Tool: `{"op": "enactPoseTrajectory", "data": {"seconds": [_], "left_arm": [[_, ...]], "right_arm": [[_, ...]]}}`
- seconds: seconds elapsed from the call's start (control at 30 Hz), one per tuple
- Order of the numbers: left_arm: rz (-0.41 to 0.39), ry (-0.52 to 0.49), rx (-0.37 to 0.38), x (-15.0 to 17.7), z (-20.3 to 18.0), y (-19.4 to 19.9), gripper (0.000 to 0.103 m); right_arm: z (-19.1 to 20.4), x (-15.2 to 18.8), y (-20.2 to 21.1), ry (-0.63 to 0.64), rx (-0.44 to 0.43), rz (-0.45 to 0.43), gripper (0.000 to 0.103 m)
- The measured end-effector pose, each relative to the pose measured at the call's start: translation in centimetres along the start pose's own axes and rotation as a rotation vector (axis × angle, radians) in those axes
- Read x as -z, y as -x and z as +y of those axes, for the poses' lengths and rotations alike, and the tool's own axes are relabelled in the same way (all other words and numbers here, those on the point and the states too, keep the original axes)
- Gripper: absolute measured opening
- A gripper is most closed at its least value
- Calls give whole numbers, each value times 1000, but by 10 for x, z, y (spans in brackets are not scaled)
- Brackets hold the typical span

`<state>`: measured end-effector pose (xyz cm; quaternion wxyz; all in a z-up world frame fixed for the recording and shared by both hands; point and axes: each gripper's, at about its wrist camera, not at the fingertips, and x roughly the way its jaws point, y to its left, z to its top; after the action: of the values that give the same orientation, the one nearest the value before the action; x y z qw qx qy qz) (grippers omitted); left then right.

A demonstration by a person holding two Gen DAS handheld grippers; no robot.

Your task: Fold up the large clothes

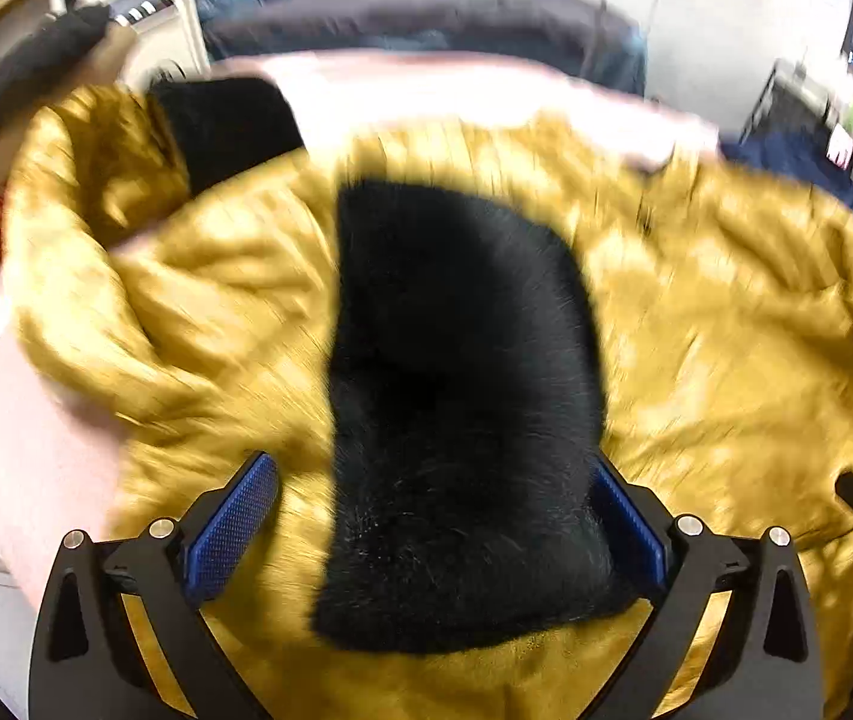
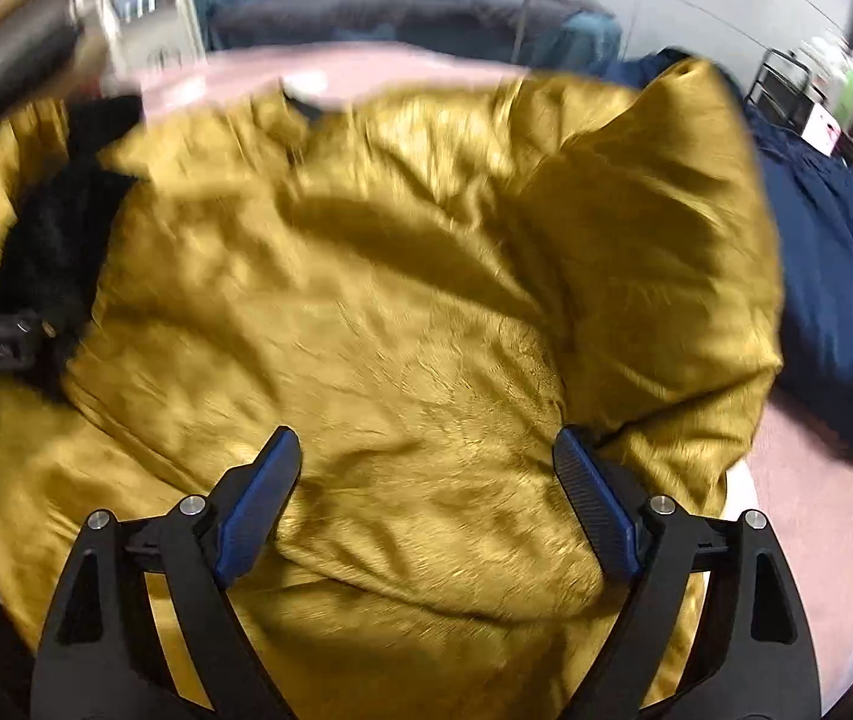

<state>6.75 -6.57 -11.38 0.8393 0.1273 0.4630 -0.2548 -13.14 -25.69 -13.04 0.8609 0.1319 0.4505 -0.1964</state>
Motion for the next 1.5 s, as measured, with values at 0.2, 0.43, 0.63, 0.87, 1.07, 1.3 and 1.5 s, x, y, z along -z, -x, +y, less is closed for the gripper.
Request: {"op": "enactPoseTrajectory", "data": {"seconds": [0.2, 0.43, 0.63, 0.87, 1.07, 1.3, 1.5], "left_arm": [[-137, -98, -214, -63, 34, 37, 97], [-28, -20, -490, -133, 149, -5, 96], [91, -207, -554, -152, 165, -46, 85], [171, -168, -463, -142, 150, -82, 34], [86, -68, -278, -130, 136, -46, 10], [-153, -38, 136, -117, 80, 70, 10], [-122, -107, 389, -56, 14, 83, 10]], "right_arm": [[-4, 12, 32, -66, -155, -90, 86], [11, 36, 20, 8, -175, -62, 86], [22, 58, 13, 131, -110, -86, 86], [20, 58, 12, 122, -114, -84, 88], [21, 60, 11, 132, -115, -79, 88], [22, 59, 10, 127, -109, -71, 88], [22, 57, 12, 124, -109, -57, 88]]}}
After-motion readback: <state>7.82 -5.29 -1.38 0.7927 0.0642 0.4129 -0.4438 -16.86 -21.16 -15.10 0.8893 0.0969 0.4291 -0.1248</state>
